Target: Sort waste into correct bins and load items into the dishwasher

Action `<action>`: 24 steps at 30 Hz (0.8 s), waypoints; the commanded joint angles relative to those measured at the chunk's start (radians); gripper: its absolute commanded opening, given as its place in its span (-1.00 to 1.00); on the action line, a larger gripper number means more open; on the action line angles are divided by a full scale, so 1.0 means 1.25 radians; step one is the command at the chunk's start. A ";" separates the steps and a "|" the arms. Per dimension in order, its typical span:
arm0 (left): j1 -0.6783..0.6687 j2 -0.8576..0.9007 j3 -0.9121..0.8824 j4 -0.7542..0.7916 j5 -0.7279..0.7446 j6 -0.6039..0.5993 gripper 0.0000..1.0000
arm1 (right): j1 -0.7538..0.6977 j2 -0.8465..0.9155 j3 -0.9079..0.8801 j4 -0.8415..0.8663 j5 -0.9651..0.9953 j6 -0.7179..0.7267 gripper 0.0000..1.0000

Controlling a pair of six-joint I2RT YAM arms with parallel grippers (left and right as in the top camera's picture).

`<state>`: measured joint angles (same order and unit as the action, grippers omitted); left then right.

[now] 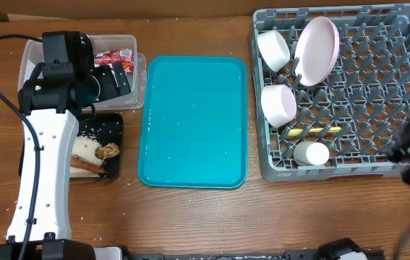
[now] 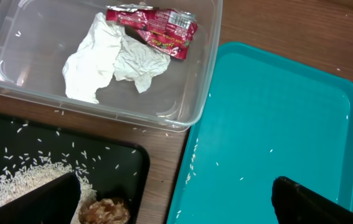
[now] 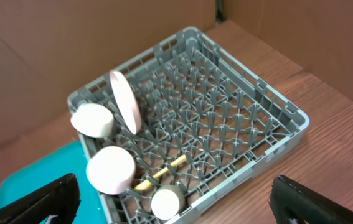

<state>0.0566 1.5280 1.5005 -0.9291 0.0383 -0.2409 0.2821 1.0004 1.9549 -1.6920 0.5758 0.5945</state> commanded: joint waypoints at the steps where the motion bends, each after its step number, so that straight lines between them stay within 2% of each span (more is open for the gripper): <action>1: -0.004 0.002 0.018 -0.001 0.008 -0.005 1.00 | -0.003 -0.111 -0.045 -0.001 0.004 0.027 1.00; 5: -0.004 0.002 0.018 -0.001 0.008 -0.005 0.99 | -0.040 -0.240 -0.172 0.043 -0.016 0.027 1.00; 11: -0.004 0.002 0.018 -0.001 0.008 -0.005 0.99 | -0.143 -0.444 -0.463 0.298 -0.045 0.021 1.00; 13: -0.004 0.002 0.018 -0.001 0.008 -0.005 0.99 | -0.179 -0.518 -0.620 0.460 -0.141 -0.065 1.00; 17: -0.004 0.002 0.018 -0.001 0.008 -0.005 1.00 | -0.226 -0.579 -0.815 0.703 -0.327 -0.237 1.00; 19: -0.004 0.002 0.018 -0.001 0.008 -0.005 1.00 | -0.249 -0.594 -0.898 0.800 -0.388 -0.251 1.00; 20: -0.004 0.002 0.018 -0.001 0.008 -0.005 1.00 | -0.266 -0.610 -0.990 0.905 -0.431 -0.250 1.00; 24: -0.004 0.002 0.018 -0.001 0.008 -0.005 1.00 | -0.271 -0.670 -1.176 1.122 -0.469 -0.245 1.00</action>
<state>0.0566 1.5284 1.5005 -0.9310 0.0422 -0.2409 -0.0475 0.2333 0.6445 -0.4206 0.1078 0.3309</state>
